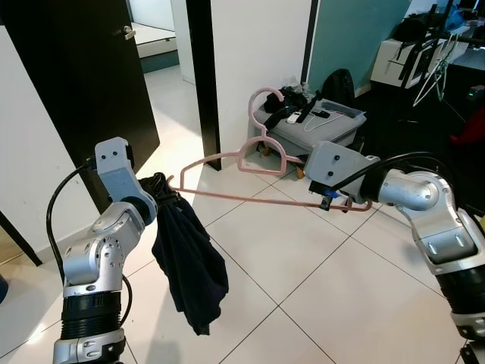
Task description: Hang hanger
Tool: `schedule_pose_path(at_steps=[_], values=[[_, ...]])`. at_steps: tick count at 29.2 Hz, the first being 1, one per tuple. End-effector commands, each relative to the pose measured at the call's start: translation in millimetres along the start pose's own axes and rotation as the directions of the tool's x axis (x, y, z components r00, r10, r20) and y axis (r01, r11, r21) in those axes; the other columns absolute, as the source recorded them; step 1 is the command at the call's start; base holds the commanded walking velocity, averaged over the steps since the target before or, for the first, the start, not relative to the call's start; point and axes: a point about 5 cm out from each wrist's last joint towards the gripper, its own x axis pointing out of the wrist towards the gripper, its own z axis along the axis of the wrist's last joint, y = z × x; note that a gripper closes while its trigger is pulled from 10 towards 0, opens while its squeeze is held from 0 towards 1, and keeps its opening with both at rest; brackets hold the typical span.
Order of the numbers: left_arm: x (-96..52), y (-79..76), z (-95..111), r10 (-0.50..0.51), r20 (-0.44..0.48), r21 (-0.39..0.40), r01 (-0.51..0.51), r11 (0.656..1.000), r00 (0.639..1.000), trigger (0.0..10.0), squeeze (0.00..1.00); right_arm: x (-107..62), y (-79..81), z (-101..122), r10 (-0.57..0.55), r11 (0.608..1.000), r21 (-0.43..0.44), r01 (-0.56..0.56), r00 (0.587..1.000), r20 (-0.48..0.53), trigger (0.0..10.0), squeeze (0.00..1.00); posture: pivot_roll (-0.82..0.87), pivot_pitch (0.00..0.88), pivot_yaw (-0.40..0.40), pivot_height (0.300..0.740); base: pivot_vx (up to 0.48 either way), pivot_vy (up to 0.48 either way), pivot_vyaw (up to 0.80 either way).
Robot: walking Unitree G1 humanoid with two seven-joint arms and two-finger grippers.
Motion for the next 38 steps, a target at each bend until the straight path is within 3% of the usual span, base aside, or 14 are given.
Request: schedule_pose_path(at_steps=[1,16,17,19,20,25,26,30,34,38], values=[[2.4,-3.7,6.0,-0.007,0.026,-0.004,0.008,1.0,1.0,10.0,0.0,1.3,-3.9,4.2,-0.022,1.0,-0.015,0.022,1.0,0.019,10.0,0.0,-0.09,0.0,0.054,0.74,0.0,0.0,0.0],[1.3,-3.8,5.1,-0.005,0.025,-0.006,0.005,1.0,1.0,10.0,0.0,6.2,9.3,9.1,0.036,0.999,-0.002,-0.035,0.998,0.044,10.0,0.0,-0.09,0.0,0.052,0.74,0.0,0.0,0.0],[1.3,-3.5,4.8,-0.004,0.024,-0.005,0.004,1.0,1.0,10.0,0.0,5.4,8.6,7.9,0.035,0.999,0.0,-0.035,0.999,0.039,9.2,0.0,-0.09,0.0,0.052,0.74,0.0,0.0,0.0],[1.3,-3.3,4.5,-0.003,0.023,-0.004,0.003,1.0,1.0,10.0,0.0,4.8,8.0,7.1,0.034,0.999,0.003,-0.034,0.999,0.036,9.2,0.0,-0.09,0.0,0.052,0.74,0.0,0.0,0.0],[1.3,-3.2,4.2,-0.002,0.023,-0.004,0.003,1.0,1.0,10.0,0.0,3.4,7.7,6.4,0.039,0.999,0.013,-0.04,0.999,0.037,0.0,0.0,-0.09,0.0,0.052,0.74,0.0,0.0,0.0],[1.2,-3.3,3.7,-0.002,0.02,-0.003,0.002,1.0,1.0,10.0,0.0,-0.2,3.1,1.6,0.028,1.0,0.008,-0.028,1.0,0.011,0.2,0.0,-0.09,0.0,0.05,0.74,0.0,0.0,0.0],[1.3,-3.2,3.7,-0.001,0.02,-0.002,0.001,1.0,1.0,10.0,0.0,-1.7,1.1,-0.1,0.025,1.0,0.007,-0.025,1.0,0.003,10.0,0.0,-0.09,0.0,0.051,0.74,0.0,0.0,0.0],[1.4,-2.2,4.0,0.003,0.019,0.001,-0.003,1.0,1.0,10.0,0.0,-6.1,-3.4,-2.2,0.017,1.0,0.023,-0.017,1.0,-0.001,10.0,0.0,-0.09,0.0,0.053,0.74,0.0,0.0,0.0],[1.5,-1.8,3.6,0.003,0.017,0.006,-0.003,1.0,1.0,10.0,0.0,-15.2,-8.5,-0.8,0.009,0.982,0.188,-0.022,0.997,0.07,10.0,0.0,-0.09,0.0,0.051,0.74,0.0,0.0,0.0],[2.0,-2.7,3.2,0.001,0.016,0.006,-0.001,1.0,1.0,10.0,0.0,-23.2,-14.0,-6.7,-0.03,0.916,0.4,-0.03,0.989,0.143,10.0,0.0,-0.09,0.0,0.053,0.74,0.0,0.0,0.0]])
